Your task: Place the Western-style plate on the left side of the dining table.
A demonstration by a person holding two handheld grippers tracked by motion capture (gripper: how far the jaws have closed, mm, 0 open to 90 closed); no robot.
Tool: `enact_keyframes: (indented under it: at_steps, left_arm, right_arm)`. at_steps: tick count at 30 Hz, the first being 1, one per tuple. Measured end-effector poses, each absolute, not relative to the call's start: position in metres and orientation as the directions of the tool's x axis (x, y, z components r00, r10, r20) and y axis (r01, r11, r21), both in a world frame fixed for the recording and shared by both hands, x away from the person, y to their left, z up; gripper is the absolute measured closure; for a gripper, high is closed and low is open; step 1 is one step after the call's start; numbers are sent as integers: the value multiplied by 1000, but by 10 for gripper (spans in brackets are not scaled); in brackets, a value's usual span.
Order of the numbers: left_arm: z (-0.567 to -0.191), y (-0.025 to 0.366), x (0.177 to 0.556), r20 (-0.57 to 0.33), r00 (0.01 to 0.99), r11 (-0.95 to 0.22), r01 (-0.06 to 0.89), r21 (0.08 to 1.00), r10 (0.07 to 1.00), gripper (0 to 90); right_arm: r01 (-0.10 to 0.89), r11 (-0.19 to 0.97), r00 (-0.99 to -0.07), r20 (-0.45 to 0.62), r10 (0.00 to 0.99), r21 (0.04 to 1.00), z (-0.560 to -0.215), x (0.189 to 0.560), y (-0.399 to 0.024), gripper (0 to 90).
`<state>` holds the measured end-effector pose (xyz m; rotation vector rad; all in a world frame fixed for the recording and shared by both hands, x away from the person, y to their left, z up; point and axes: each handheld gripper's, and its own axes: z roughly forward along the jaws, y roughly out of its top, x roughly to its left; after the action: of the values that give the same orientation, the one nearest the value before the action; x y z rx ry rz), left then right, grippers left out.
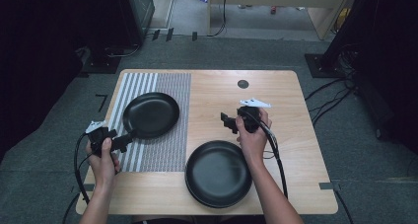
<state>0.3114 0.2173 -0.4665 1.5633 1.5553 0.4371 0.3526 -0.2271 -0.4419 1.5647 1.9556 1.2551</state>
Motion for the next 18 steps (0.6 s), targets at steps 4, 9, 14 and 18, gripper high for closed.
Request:
enact_keyframes:
  at_steps: [4, 9, 14, 18]
  left_arm:
    - [-467, 217, 303, -308, 164, 141, 631, 763, 937, 100]
    - [-468, 215, 290, -296, 174, 124, 632, 765, 939, 100]
    - [-472, 215, 278, -276, 176, 107, 631, 768, 945, 100]
    - [-475, 216, 268, -258, 174, 95, 626, 774, 950, 100]
  right_arm:
    - [610, 13, -343, 250, 906, 792, -446, 340, -240, 285]
    - [612, 8, -340, 254, 905, 791, -451, 326, -255, 284]
    - [606, -17, -322, 265, 909, 795, -453, 313, -271, 284]
    - [607, -30, -314, 274, 909, 794, -456, 303, -282, 285]
